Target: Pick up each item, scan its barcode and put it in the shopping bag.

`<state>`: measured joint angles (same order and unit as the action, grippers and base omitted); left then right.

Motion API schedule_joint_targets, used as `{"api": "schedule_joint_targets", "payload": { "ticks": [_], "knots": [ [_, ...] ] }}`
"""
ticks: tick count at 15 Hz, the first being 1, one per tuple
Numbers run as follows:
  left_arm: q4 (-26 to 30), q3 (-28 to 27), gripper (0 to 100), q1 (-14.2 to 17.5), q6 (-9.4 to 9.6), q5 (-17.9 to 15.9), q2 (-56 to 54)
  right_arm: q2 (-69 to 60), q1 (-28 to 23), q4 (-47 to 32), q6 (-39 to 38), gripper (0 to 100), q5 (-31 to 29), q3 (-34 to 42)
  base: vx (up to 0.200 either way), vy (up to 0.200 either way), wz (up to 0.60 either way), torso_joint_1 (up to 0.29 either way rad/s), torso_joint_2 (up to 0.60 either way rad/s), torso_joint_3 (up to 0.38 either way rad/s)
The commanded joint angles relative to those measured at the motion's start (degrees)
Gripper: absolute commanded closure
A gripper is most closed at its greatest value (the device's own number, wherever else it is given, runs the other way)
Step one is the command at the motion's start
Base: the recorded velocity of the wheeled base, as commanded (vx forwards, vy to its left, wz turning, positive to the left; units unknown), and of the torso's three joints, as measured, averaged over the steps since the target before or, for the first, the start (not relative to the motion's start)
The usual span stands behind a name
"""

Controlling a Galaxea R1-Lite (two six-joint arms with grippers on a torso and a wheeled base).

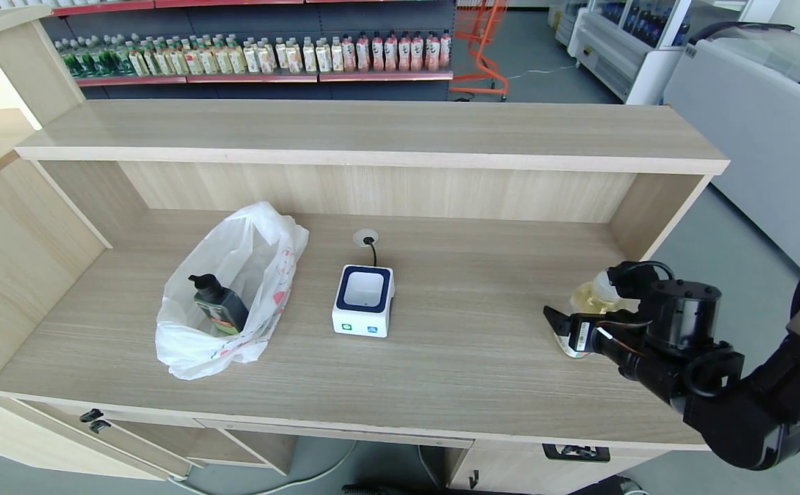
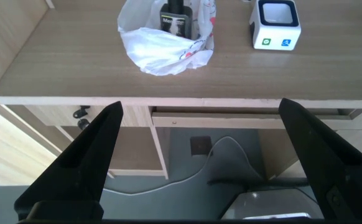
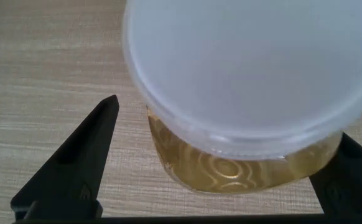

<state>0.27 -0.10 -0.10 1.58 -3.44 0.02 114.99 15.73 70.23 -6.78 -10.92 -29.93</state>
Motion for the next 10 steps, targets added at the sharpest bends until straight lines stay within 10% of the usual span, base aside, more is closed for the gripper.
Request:
{"api": "schedule_joint_targets", "payload": {
  "ticks": [1, 2, 3, 10],
  "knots": [
    [0.00, 0.01, 0, 0.01, 0.00, 0.01, 0.06, 1.55, -0.17, 0.52, 0.36, 0, 0.02, -0.92, 0.000, 0.000, 0.00, 0.000, 0.00, 0.000],
    [0.00, 0.01, 0, 0.01, 0.00, 0.01, 0.06, 2.16, -0.52, 0.96, 1.59, 0, 0.02, -1.01, 0.000, 0.000, 0.00, 0.000, 0.00, 0.000],
    [0.00, 0.01, 0, 0.01, 0.00, 0.01, 0.06, 2.87, -0.96, 1.84, 2.47, 100, 0.20, -1.19, 0.000, 0.000, 0.00, 0.000, 0.00, 0.000],
    [0.00, 0.01, 0, 0.01, 0.00, 0.01, 0.06, 5.33, -2.01, 6.76, 16.53, 100, -0.33, -0.66, 0.000, 0.000, 0.00, 0.000, 0.00, 0.000]
  ]
}}
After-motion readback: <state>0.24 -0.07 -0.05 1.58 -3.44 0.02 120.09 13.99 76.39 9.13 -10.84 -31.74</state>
